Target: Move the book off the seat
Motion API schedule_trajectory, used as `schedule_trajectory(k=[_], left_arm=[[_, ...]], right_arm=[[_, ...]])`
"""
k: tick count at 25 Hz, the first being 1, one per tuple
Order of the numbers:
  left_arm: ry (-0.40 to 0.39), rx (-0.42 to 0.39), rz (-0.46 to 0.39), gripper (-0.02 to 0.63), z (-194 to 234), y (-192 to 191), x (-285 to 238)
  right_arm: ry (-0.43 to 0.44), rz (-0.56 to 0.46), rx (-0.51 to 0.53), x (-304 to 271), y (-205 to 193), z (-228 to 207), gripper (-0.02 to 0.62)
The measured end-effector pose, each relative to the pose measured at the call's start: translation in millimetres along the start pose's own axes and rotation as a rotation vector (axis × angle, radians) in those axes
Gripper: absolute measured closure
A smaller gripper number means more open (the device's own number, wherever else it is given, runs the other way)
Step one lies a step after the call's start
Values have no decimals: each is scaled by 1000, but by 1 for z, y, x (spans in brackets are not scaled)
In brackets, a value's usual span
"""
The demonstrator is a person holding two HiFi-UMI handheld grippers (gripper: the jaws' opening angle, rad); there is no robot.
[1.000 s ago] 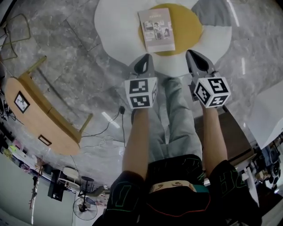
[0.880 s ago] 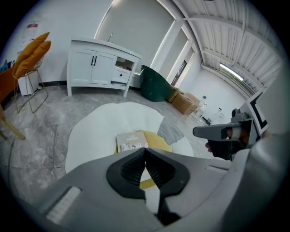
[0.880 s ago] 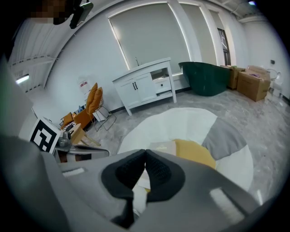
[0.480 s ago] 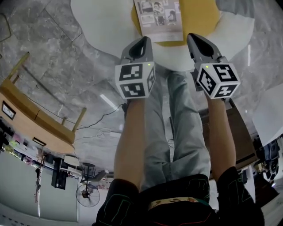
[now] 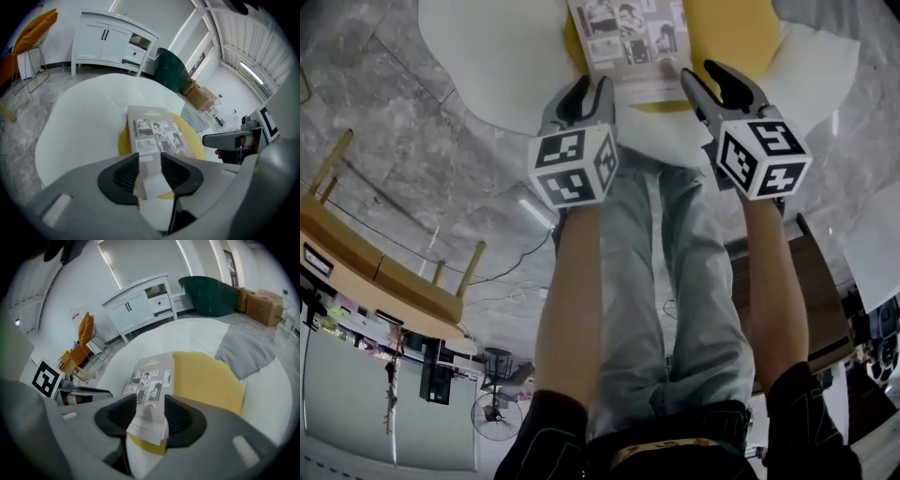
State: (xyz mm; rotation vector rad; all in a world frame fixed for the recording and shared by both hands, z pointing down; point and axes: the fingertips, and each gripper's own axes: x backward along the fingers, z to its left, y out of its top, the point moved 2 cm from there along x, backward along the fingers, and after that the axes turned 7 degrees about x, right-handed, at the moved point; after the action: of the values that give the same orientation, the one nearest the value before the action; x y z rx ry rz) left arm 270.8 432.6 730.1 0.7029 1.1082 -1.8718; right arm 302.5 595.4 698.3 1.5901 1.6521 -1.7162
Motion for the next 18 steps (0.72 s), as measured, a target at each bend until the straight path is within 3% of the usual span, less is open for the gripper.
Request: schedule_trajectory(k=[1,4,12,18], left_arm=[[-1,8,15,422,3,-4,-5],[0,31,61,367,16,-21,-16],[-91,72,108,360,16,-37,-38],[-147,60,147,391,14,-31,-34]], right_arm=[[5,7,-17,-6,-3,-1,402],[-11,28,-22,-22,-16,1,402],[-15,120,0,-50,-46,0,383],[-14,127,18,-42,-37,8,416]])
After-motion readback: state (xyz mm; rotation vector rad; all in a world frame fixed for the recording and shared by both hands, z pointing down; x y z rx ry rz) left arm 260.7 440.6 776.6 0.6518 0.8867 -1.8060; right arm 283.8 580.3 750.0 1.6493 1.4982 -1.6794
